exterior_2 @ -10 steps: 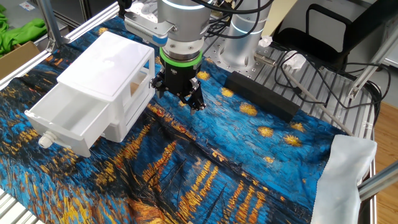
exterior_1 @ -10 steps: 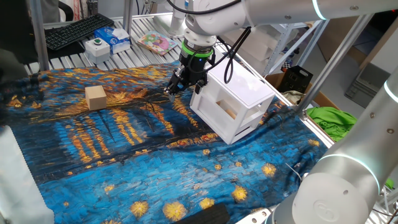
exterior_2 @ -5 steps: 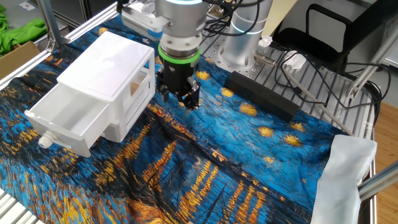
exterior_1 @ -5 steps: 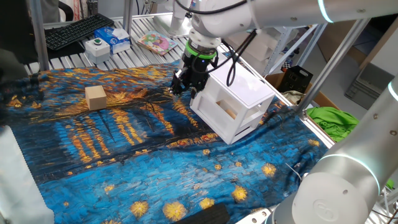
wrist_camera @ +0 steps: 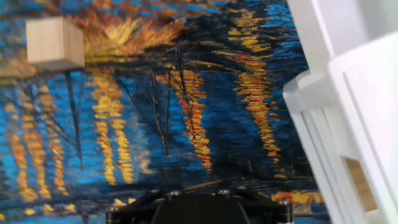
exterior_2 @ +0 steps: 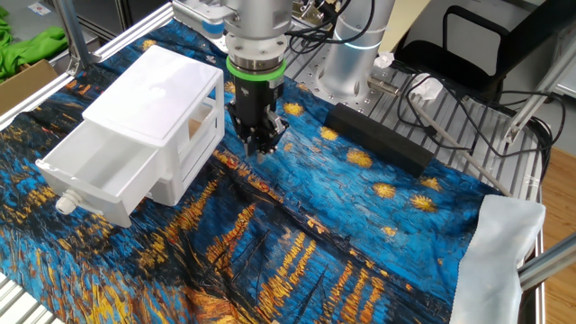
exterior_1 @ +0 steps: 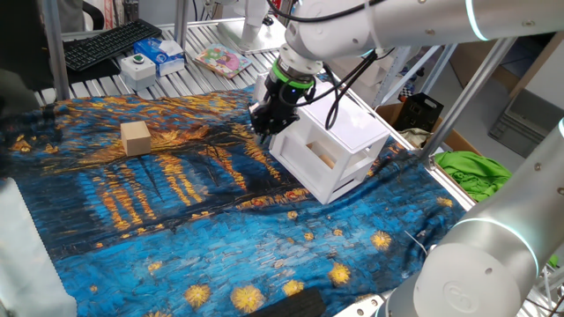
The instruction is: Put things in the drawer
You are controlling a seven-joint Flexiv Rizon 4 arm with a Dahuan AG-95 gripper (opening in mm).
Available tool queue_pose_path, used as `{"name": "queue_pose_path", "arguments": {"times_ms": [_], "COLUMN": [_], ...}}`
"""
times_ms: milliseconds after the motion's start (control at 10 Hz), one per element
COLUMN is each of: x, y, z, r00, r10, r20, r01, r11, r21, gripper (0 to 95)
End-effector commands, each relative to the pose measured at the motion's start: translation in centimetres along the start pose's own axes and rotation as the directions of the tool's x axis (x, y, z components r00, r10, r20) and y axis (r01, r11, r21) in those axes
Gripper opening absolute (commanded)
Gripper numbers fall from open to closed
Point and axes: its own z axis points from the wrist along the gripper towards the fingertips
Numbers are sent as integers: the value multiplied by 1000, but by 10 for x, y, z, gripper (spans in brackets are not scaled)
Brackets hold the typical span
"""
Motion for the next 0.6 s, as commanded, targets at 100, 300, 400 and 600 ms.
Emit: {"name": "queue_pose_path", "arguments": {"times_ms": [100,300,400,600], "x": [-1,-1,0,2], "y": [1,3,7,16], "z": [3,5,7,8], "r00": [1000,1000,998,994], "r10": [-6,-21,-48,-69], "r20": [1,-11,-38,-90], "r01": [6,21,49,73], "r11": [1000,1000,999,997], "r21": [3,6,22,36], "gripper": [0,0,0,0]}}
